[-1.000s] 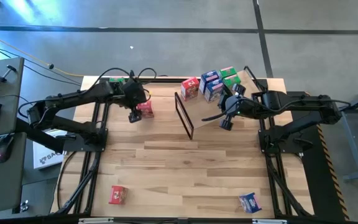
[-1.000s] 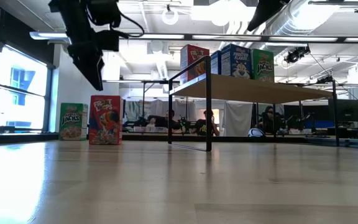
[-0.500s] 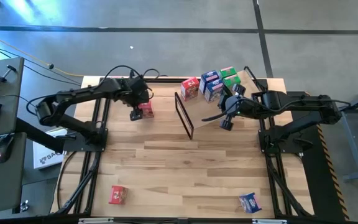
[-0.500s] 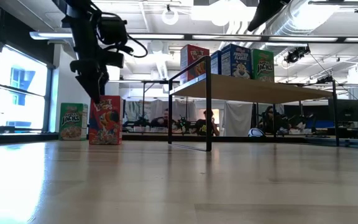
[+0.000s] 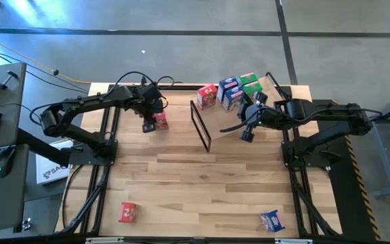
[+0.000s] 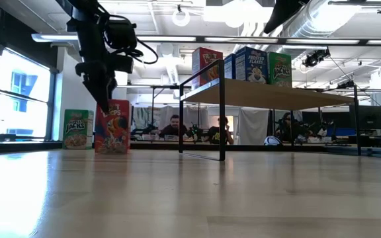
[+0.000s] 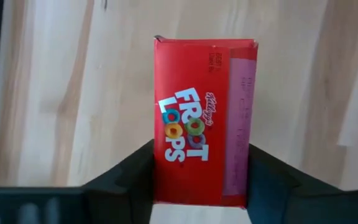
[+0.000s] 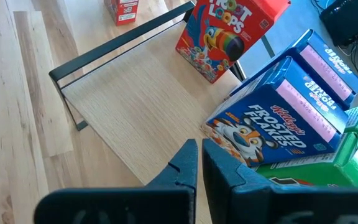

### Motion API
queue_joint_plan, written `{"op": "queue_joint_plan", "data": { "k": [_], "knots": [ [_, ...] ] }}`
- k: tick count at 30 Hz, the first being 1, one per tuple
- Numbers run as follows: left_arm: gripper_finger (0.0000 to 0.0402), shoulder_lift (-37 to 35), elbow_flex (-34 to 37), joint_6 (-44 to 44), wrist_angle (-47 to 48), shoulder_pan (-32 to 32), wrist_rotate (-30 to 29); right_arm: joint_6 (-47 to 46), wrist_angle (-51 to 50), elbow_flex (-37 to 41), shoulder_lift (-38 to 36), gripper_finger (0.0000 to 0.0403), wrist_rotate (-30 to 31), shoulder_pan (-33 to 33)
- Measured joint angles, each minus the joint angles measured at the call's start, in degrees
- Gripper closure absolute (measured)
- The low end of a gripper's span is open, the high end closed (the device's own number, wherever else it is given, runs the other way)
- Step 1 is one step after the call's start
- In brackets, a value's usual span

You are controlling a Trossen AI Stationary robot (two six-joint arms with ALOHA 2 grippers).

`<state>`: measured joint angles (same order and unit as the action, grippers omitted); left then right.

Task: Stack cereal on shelf
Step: Put the top red cereal box on the shelf aligned with the red cereal box

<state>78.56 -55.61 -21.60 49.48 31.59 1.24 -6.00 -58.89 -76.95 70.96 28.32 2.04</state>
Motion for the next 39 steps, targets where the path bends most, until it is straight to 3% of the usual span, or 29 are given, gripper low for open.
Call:
{"op": "queue_joint_plan", "data": {
  "k": [5,10,18,27,39],
  "knots": [
    [0.0259,-1.7,0.0,2.2,0.4,-1.3,1.6,0.0,0.0,0.0,0.0,0.0400,0.0,1.3],
    [0.0259,-5.4,-1.2,9.5,2.1,-5.6,6.0,-2.2,-0.2,0.0,-0.7,0.0400,-0.6,5.2],
    [0.0261,-5.2,-8.2,24.4,2.5,-23.0,7.0,-10.1,-2.8,0.0,-1.3,0.0400,2.4,13.2],
    [0.0261,4.5,-14.9,33.9,-3.2,-36.9,-0.1,-20.8,-4.0,0.0,-0.7,0.0400,7.8,23.7],
    [0.0261,22.0,-26.4,36.8,-6.9,-43.0,-2.2,-30.5,-3.2,0.0,6.5,0.0400,13.5,35.6]
  ]
}}
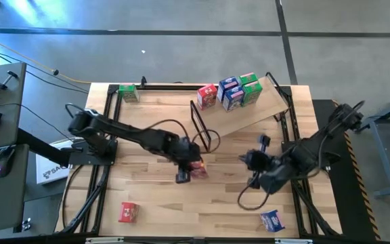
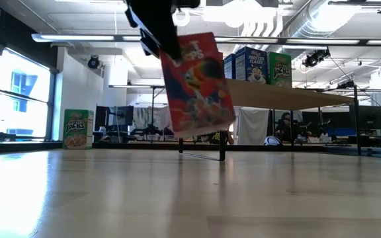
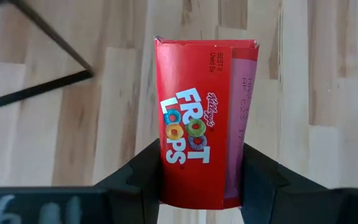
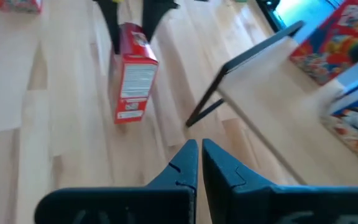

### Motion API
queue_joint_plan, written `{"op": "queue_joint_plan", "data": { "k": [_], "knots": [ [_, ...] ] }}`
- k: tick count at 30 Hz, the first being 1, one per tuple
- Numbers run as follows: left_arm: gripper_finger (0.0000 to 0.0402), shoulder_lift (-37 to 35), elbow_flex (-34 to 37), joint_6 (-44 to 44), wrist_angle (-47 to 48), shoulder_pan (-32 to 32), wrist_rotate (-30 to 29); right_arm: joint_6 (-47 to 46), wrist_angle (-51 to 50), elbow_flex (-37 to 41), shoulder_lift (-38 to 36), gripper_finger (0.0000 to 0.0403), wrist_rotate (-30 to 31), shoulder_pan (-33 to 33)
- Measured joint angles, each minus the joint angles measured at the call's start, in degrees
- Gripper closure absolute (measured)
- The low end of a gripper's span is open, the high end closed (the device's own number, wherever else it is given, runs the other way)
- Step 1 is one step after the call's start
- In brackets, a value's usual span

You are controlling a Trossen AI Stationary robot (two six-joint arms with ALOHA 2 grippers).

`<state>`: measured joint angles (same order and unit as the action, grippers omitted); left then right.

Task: Stack cereal on shelf
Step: Put the top red cereal box on the shelf aligned with the red cereal box

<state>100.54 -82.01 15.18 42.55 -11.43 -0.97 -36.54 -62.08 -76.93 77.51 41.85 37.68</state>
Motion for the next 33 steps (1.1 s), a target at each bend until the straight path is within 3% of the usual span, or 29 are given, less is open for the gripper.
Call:
{"op": "queue_joint_plan", "data": {
  "k": [16,23,27,33],
  "knots": [
    [0.0258,7.8,-2.8,2.1,-3.1,-1.5,-2.1,0.7,15.1,0.0,14.5,0.0403,-1.9,1.8],
    [0.0208,6.8,-2.7,-0.8,-3.7,-2.2,-2.5,1.8,19.5,0.0,16.6,0.0399,-6.3,1.8],
    [0.0173,4.8,-2.7,-2.3,-2.5,-3.1,-5.7,1.7,20.3,0.0,16.6,0.0359,-9.2,0.7],
    [0.0153,0.6,-1.1,-3.1,-2.4,-5.3,-9.2,2.8,22.9,0.0,16.6,0.0255,-10.9,-2.3]
  ]
}}
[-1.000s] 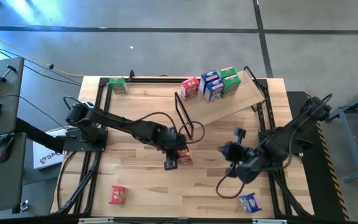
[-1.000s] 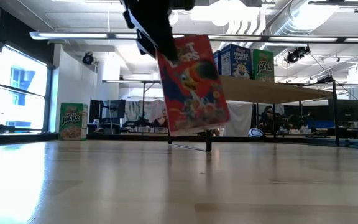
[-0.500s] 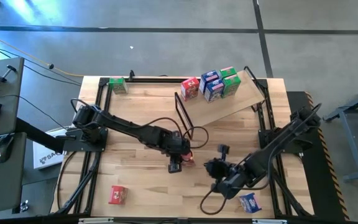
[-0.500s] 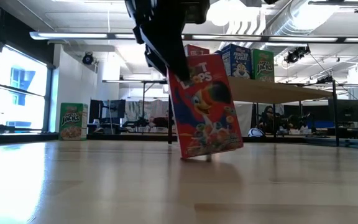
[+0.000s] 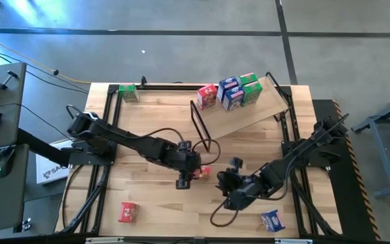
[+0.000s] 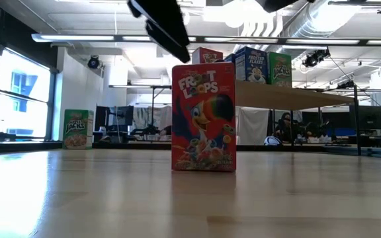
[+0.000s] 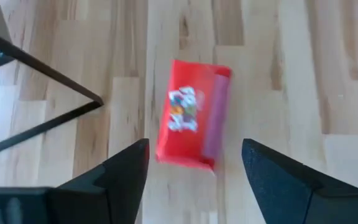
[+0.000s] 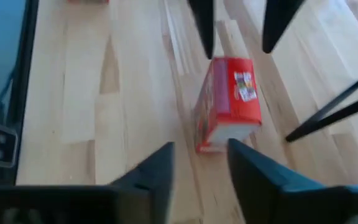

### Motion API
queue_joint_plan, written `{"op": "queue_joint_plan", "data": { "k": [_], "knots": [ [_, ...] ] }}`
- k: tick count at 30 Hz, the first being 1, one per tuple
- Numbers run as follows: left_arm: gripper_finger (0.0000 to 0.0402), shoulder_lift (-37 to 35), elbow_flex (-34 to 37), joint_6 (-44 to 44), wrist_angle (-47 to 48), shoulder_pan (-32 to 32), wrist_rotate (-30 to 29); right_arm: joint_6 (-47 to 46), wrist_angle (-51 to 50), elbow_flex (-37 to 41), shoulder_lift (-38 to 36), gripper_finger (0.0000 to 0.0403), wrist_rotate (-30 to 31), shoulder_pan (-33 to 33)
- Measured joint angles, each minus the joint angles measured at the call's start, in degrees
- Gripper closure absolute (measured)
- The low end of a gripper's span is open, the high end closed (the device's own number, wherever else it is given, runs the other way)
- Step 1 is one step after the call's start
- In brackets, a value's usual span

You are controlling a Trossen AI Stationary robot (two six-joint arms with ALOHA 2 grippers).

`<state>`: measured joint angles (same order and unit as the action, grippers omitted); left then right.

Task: Stack cereal on shelf
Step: Put the top red cereal box on the shelf aligned with the red cereal box

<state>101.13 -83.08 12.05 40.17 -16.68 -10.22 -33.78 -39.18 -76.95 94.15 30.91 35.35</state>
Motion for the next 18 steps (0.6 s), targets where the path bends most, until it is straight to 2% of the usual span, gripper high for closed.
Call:
{"op": "queue_joint_plan", "data": {
  "k": [5,8,12,18],
  "knots": [
    [0.0160,-6.9,9.8,3.0,-6.0,-2.2,-0.6,0.2,3.6,0.0,0.0,0.0172,-2.9,-3.3],
    [0.0172,-12.7,19.1,5.7,-15.9,-2.9,2.6,0.7,5.7,0.0,0.0,0.0140,-3.0,-5.0],
    [0.0191,-19.7,32.0,9.9,-33.3,-3.0,6.4,1.4,7.3,0.0,0.6,0.0126,-5.5,-7.8],
    [0.0217,-27.2,45.6,13.5,-52.1,-2.8,5.8,3.1,8.5,0.0,4.5,0.0125,-10.4,-12.2]
  ]
}}
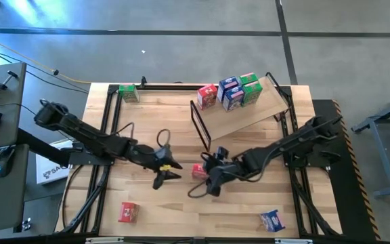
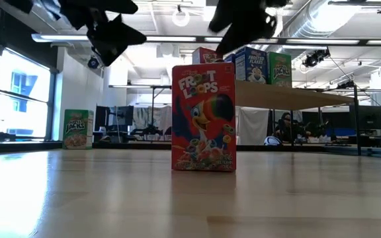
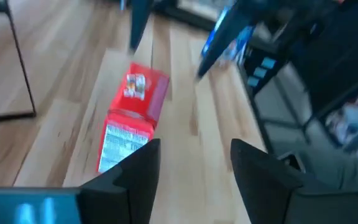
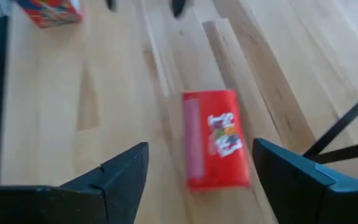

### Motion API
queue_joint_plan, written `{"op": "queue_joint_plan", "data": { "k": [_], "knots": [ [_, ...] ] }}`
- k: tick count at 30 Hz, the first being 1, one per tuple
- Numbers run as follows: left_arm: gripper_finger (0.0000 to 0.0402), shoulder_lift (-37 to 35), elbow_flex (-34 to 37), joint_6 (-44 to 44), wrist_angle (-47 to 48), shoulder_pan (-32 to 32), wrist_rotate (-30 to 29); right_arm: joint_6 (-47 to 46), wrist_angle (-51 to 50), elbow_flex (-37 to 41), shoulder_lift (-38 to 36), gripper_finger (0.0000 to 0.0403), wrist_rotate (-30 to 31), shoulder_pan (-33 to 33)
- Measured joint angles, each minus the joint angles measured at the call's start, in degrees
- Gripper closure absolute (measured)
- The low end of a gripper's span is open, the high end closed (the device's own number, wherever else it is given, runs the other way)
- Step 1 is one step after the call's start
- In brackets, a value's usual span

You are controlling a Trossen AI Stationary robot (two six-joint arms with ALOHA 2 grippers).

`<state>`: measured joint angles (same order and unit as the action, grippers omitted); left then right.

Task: Stack cereal on shelf
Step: Put the top red cereal box on the shelf aligned with the red cereal box

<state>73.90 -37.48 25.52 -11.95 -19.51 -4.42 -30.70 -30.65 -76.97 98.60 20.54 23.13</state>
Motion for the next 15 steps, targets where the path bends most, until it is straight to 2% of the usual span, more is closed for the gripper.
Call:
{"op": "queue_joint_plan", "data": {
  "k": [4,9,15],
  "knots": [
    [0.0231,-2.4,5.1,0.1,-8.1,0.0,-1.1,1.0,-0.1,0.0,1.6,0.0126,-0.1,-2.4],
    [0.0243,-2.1,9.1,0.0,-15.9,0.4,-2.0,1.6,1.7,0.0,3.6,0.0126,-5.3,-4.2],
    [0.0265,-1.5,13.6,0.4,-23.7,1.1,-2.8,2.7,2.1,0.0,5.4,0.0130,-6.1,-4.9]
  ]
}}
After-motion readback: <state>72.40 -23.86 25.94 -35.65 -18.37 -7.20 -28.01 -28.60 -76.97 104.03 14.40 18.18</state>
